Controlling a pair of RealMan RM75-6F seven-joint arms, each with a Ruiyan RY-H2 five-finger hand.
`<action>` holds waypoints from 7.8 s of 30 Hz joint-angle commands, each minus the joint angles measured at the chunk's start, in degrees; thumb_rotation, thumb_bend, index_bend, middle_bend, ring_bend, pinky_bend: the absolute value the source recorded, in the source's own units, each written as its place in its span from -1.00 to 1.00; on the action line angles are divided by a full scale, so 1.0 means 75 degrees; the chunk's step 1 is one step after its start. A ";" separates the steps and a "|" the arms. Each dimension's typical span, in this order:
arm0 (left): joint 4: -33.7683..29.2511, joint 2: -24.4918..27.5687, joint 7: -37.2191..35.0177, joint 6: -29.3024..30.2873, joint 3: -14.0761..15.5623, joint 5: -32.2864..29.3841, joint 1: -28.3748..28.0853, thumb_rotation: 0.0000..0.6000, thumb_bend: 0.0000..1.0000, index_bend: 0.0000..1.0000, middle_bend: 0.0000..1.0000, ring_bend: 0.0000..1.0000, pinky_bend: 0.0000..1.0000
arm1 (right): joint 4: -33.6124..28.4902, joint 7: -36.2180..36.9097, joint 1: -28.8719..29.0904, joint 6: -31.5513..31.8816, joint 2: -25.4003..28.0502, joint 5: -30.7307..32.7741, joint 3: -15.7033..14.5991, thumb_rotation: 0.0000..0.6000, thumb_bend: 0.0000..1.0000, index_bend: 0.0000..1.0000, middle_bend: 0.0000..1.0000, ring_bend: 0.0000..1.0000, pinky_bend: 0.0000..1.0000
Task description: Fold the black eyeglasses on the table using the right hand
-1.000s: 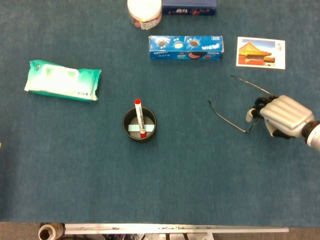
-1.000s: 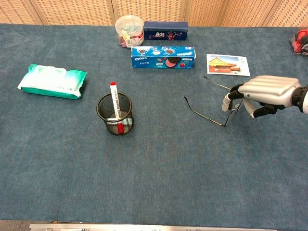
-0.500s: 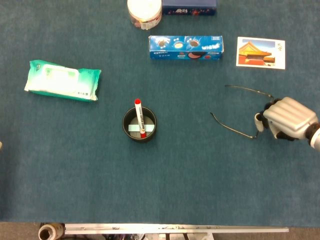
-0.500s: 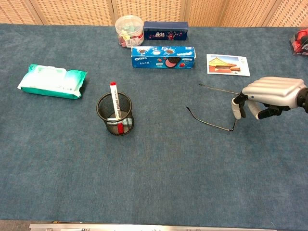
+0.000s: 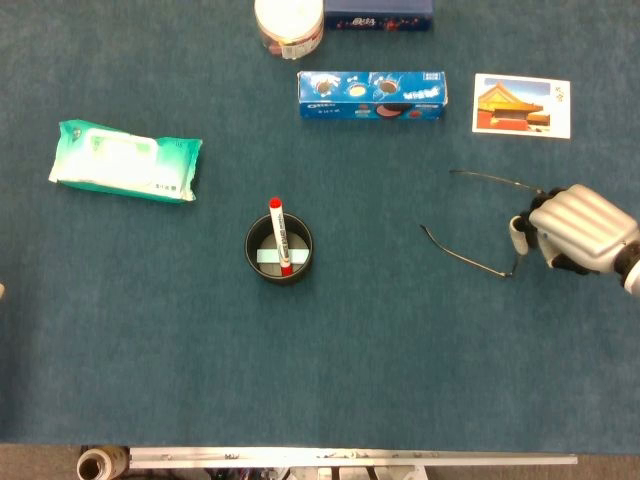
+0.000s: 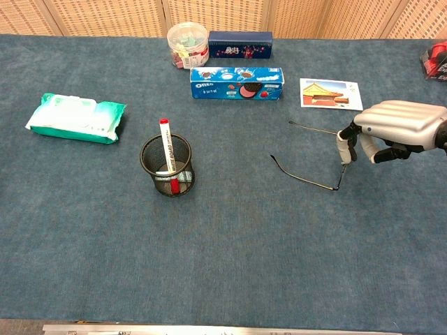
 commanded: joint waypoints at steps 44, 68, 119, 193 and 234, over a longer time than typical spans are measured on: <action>-0.0021 -0.0095 0.0102 0.0027 0.0002 -0.0132 0.0101 1.00 -0.92 -0.09 -0.24 -0.38 0.03 | 0.0952 0.0468 0.0655 -0.0945 -0.0601 -0.0188 -0.0241 1.00 1.00 -0.09 -0.26 -0.56 -0.49; -0.0072 -0.0194 0.0207 -0.0022 -0.0010 -0.0073 0.0032 1.00 -0.92 -0.09 -0.24 -0.38 0.03 | -0.0280 -0.0296 0.0389 -0.1241 0.0456 0.0417 -0.0712 1.00 1.00 -0.09 -0.16 -0.54 -0.39; -0.0374 -0.0122 0.0432 -0.0024 -0.0021 -0.0033 -0.0044 1.00 -0.92 -0.09 -0.24 -0.38 0.03 | -0.1109 -0.0780 -0.0480 -0.0031 0.1312 0.0647 -0.0449 1.00 1.00 -0.09 -0.15 -0.53 -0.35; -0.1061 -0.0046 0.1221 0.0178 -0.0118 -0.0236 -0.0058 1.00 -0.92 -0.09 -0.24 -0.38 0.03 | 0.1469 0.1851 -0.1285 0.4158 -0.0595 -0.3615 -0.1156 1.00 -0.38 -0.72 -0.37 -0.57 -0.34; -0.0999 -0.0164 0.1209 0.0122 -0.0071 -0.0275 -0.0065 1.00 -0.92 -0.09 -0.24 -0.38 0.03 | 0.1609 0.0919 -0.1577 0.3352 -0.0417 -0.2537 -0.1081 1.00 -0.13 -0.72 -0.37 -0.57 -0.34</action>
